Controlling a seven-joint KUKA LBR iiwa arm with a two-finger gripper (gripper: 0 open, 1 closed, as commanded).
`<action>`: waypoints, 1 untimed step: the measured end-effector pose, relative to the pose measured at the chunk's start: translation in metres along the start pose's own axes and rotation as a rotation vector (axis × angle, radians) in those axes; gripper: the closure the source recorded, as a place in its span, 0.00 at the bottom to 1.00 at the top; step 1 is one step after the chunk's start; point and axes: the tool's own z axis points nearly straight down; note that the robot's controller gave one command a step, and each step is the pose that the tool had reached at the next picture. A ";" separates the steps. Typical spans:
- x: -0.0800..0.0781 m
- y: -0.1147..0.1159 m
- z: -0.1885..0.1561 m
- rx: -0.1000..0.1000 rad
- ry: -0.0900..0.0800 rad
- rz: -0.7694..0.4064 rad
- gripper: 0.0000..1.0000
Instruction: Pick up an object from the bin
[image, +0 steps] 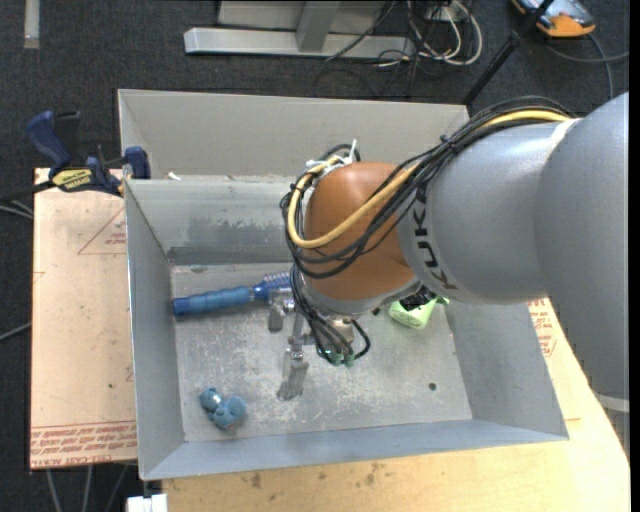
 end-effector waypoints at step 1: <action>0.020 0.089 0.081 -0.003 -0.003 0.229 0.00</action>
Offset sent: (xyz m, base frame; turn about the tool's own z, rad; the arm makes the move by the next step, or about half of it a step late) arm -0.0187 0.0858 -0.0793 0.2361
